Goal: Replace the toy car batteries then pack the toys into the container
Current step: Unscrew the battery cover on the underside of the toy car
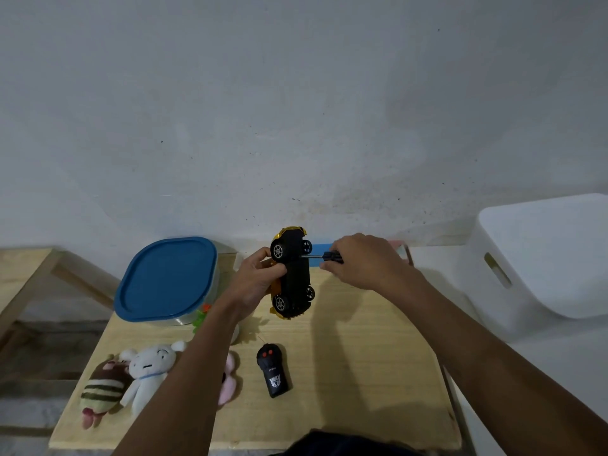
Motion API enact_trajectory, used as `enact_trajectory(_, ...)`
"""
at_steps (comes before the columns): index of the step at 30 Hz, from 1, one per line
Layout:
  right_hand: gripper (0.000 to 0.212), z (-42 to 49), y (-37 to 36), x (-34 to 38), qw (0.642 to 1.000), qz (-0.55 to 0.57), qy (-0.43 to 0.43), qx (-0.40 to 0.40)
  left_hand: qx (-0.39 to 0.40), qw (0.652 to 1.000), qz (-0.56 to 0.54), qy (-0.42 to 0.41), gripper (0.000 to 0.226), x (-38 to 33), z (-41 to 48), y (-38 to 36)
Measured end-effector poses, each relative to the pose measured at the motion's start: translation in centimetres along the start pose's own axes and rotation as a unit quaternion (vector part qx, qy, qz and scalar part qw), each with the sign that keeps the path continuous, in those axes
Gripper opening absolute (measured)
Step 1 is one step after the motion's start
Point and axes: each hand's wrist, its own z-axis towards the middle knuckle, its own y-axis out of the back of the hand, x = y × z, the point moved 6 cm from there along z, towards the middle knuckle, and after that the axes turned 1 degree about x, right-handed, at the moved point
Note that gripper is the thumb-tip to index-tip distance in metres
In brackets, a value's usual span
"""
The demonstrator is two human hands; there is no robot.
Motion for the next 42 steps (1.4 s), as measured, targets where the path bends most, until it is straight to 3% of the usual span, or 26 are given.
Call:
enact_trajectory(4, 0.045, 0.3, 0.2, -0.1, 1.0, 0.021, -0.012, -0.003, 0.0, 1.0, -0.008, -0.003, 0.029, -0.1, -0.1, -0.2)
enact_trajectory(11, 0.024, -0.2, 1.3, 1.1, 0.994, 0.033, 0.074, -0.073, -0.004, 1.0, -0.018, -0.001, 0.03, -0.1, -0.1, 0.3)
enact_trajectory(18, 0.043, 0.0, 0.2, -0.7, 0.999, 0.006, -0.026, 0.028, 0.007, 1.0, -0.002, -0.021, 0.032, -0.9, 0.1, -0.4)
enact_trajectory(23, 0.036, -0.3, 0.9, -0.7, 0.997, 0.07, -0.008, 0.033, -0.002, 1.0, 0.003, -0.025, 0.04, -1.0, 0.3, -0.1)
enact_trajectory(25, 0.026, -0.6, 1.4, -0.6, 0.998, 0.068, 0.002, 0.009, 0.001, 1.0, 0.01, -0.022, 0.041, -0.8, 0.4, 0.1)
enact_trajectory(30, 0.027, -1.1, 1.5, -1.5, 0.994, 0.096, -0.029, -0.035, 0.003, 1.0, 0.015, -0.025, 0.044, -0.9, 0.4, 0.0)
enact_trajectory(34, 0.047, -1.2, 0.5, -1.3, 0.992, 0.113, -0.056, -0.018, 0.0, 0.999, 0.027, -0.032, 0.042, -1.2, 0.7, -0.2)
enact_trajectory(39, 0.022, -1.5, 1.1, -1.0, 0.979, 0.193, -0.025, -0.057, -0.009, 0.999, 0.025, -0.036, 0.044, -1.4, 0.8, 0.0)
enact_trajectory(42, 0.027, -1.6, 1.1, -1.0, 0.975, 0.212, -0.011, -0.066, -0.006, 0.999, 0.028, -0.039, 0.043, -1.5, 0.8, -0.1)
